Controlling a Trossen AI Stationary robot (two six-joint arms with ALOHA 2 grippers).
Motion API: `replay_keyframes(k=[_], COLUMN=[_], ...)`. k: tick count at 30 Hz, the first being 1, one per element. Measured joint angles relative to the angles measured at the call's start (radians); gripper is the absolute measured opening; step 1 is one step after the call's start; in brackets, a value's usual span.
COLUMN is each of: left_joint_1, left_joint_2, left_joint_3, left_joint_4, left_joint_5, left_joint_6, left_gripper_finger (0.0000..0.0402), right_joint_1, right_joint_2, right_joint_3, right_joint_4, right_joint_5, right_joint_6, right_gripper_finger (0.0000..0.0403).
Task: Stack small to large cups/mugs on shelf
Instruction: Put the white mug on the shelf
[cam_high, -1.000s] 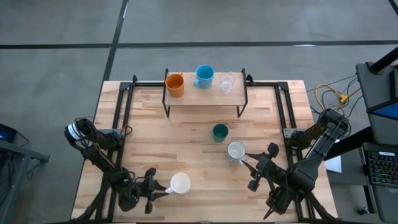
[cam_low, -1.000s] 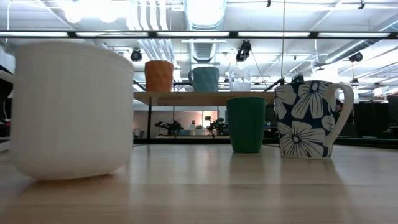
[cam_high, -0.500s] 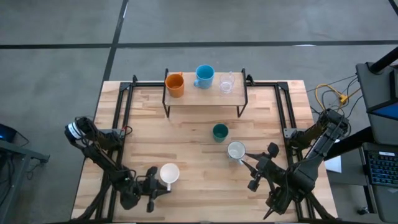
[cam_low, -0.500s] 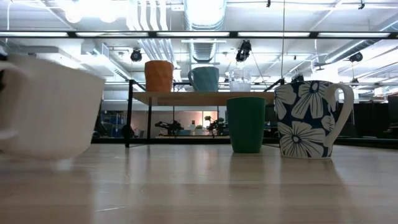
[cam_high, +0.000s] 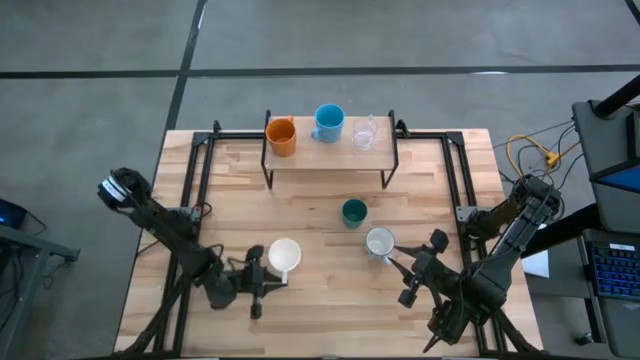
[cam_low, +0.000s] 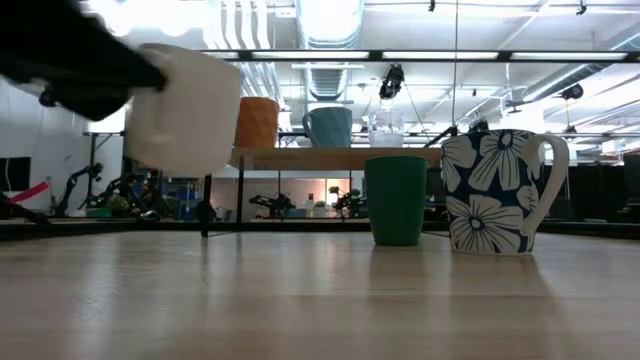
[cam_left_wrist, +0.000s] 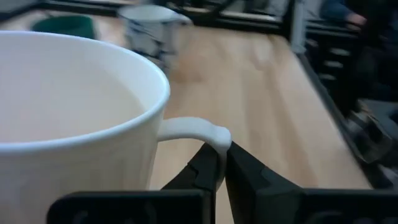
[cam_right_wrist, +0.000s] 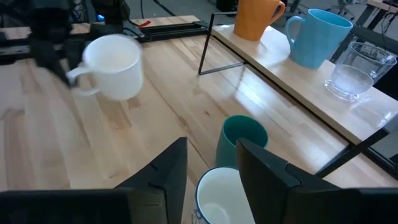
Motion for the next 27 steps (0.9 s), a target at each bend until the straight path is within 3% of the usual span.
replay_keyframes(k=[5, 15, 21, 27], left_joint_1=[0.129, 0.471, 0.663, 0.759], left_joint_2=[-0.111, -0.284, -0.260, -0.158], left_joint_3=[0.000, 0.040, 0.113, 0.208], left_joint_4=[-0.035, -0.031, -0.027, -0.037], left_joint_5=[0.014, 0.229, 0.380, 0.506], left_joint_6=[0.081, 0.269, 0.287, 0.292], left_gripper_finger=[0.0000, 0.0000, 0.0000, 0.0000], right_joint_1=[0.000, 0.000, 0.000, 0.000], right_joint_2=[0.000, 0.000, 0.000, 0.000], right_joint_3=[0.000, -0.020, -0.035, -0.040], right_joint_4=[-0.001, -0.008, -0.009, -0.009], right_joint_5=[0.000, -0.001, -0.001, -0.001], right_joint_6=[-0.023, -0.049, -0.049, -0.048], right_gripper_finger=[0.0128, 0.0128, 0.0134, 0.0134])
